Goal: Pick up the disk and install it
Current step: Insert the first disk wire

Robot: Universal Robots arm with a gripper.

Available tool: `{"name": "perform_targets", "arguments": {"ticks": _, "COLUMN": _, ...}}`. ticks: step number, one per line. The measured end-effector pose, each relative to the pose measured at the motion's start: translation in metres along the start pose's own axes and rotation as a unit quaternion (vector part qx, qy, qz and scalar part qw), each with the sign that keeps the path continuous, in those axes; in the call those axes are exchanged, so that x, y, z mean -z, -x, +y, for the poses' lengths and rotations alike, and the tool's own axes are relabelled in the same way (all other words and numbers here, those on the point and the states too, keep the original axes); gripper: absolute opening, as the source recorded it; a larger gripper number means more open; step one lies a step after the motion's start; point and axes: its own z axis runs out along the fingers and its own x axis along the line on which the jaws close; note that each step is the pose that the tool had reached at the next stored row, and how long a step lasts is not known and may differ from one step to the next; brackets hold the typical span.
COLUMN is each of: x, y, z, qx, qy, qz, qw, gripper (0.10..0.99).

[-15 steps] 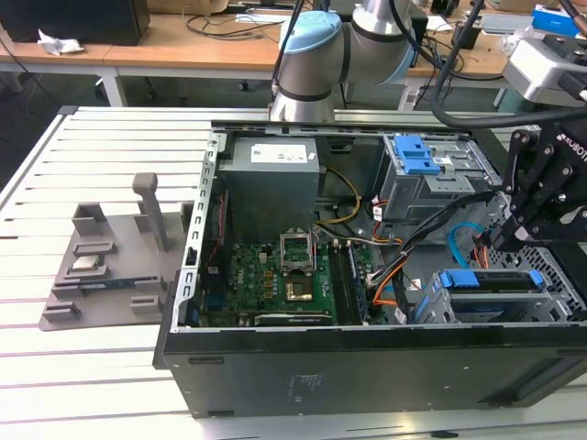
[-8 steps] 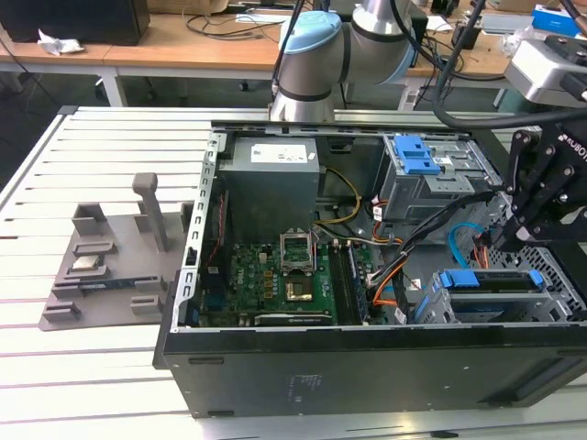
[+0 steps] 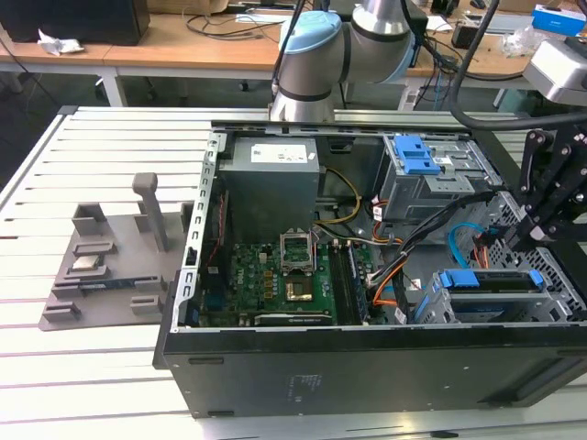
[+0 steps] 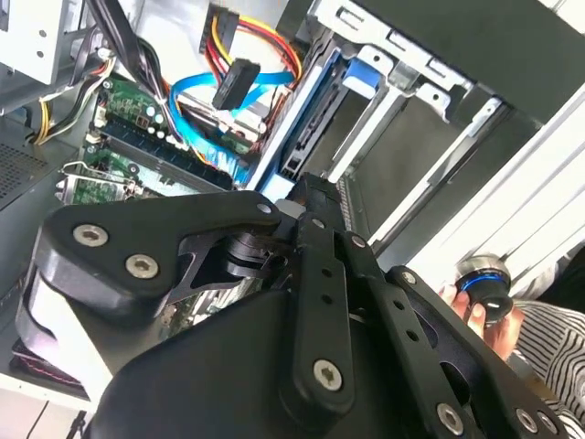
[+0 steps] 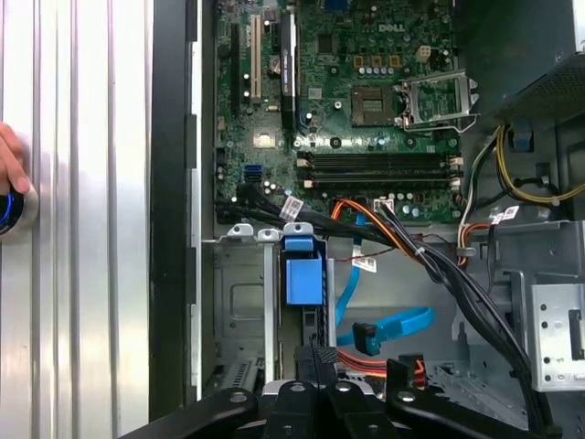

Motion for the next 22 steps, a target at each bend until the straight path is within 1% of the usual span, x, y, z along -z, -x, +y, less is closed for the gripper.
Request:
{"name": "perform_targets", "arguments": {"ticks": 2, "x": 0.0006, "y": 0.0007, "z": -0.0070, "qx": 0.000, "qy": 0.0000, "qz": 0.0001, "qw": 1.0000, "gripper": 0.106}}
{"name": "perform_targets", "arguments": {"ticks": 6, "x": 0.0011, "y": 0.0013, "z": -0.0134, "qx": 0.000, "qy": 0.0000, "qz": 0.0001, "qw": 1.0000, "gripper": 0.106}}
{"name": "perform_targets", "arguments": {"ticks": 10, "x": 0.0019, "y": 0.0023, "z": -0.0235, "qx": 0.000, "qy": 0.0000, "qz": 0.0001, "qw": 1.0000, "gripper": 0.106}}
{"name": "perform_targets", "arguments": {"ticks": 13, "x": 0.0021, "y": 0.0044, "z": -0.0289, "qx": 0.000, "qy": 0.0000, "qz": 0.0002, "qw": 1.0000, "gripper": 0.106}}
{"name": "perform_targets", "arguments": {"ticks": 14, "x": 0.0022, "y": 0.0067, "z": -0.0316, "qx": 0.000, "qy": -0.0001, "qz": 0.0005, "qw": 1.0000, "gripper": 0.106}}
{"name": "perform_targets", "arguments": {"ticks": 16, "x": 0.0023, "y": 0.0099, "z": -0.0336, "qx": 0.000, "qy": 0.0000, "qz": 0.0009, "qw": 1.0000, "gripper": 0.106}}
{"name": "perform_targets", "arguments": {"ticks": 17, "x": 0.0024, "y": 0.0141, "z": -0.0350, "qx": 0.000, "qy": -0.0001, "qz": 0.0013, "qw": 1.0000, "gripper": 0.106}}
{"name": "perform_targets", "arguments": {"ticks": 20, "x": 0.0025, "y": 0.0227, "z": -0.0364, "qx": 0.000, "qy": -0.0001, "qz": 0.0019, "qw": 1.0000, "gripper": 0.106}}
{"name": "perform_targets", "arguments": {"ticks": 22, "x": 0.0020, "y": 0.0301, "z": -0.0363, "qx": 0.000, "qy": -0.0001, "qz": 0.0022, "qw": 1.0000, "gripper": 0.106}}
